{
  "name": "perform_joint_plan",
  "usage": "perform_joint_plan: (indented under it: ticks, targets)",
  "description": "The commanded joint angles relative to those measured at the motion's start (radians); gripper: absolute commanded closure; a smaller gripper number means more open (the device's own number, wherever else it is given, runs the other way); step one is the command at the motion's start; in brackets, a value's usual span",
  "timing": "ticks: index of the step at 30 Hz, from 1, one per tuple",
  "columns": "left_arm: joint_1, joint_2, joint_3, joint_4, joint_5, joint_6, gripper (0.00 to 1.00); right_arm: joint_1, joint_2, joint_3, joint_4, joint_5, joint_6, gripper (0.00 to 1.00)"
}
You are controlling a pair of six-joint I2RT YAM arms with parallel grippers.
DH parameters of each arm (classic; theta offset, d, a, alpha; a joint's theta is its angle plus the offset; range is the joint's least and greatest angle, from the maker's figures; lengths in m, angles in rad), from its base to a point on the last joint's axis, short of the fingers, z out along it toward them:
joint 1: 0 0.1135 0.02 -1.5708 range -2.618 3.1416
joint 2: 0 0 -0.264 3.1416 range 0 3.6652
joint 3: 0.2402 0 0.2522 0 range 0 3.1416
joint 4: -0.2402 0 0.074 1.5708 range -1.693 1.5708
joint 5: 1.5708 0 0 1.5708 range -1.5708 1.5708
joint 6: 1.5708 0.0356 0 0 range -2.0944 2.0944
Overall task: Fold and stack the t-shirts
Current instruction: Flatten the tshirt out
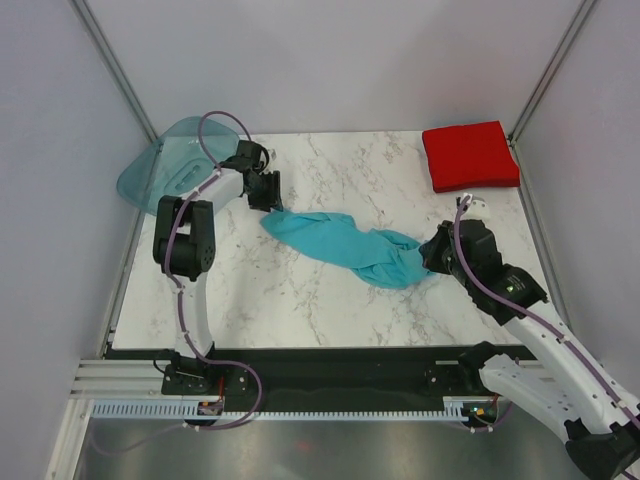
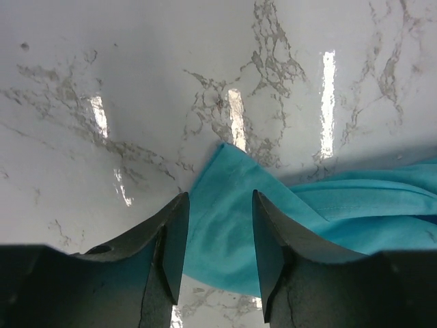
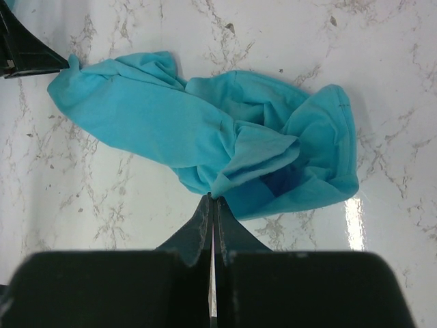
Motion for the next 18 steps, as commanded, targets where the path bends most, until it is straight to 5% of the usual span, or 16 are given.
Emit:
perform_joint_plan:
  ticks: [1, 18]
  targets:
    - [0.008, 0.053, 0.067, 0.019, 0.01, 0.148, 0.51, -0.001, 0.005, -0.011, 0.048, -0.007, -0.015, 1.0]
    - [0.0, 0.081, 0.072, -0.001, 0.082, 0.182, 0.59, -0.001, 0.033, 0.003, 0.065, -0.019, -0.038, 1.0]
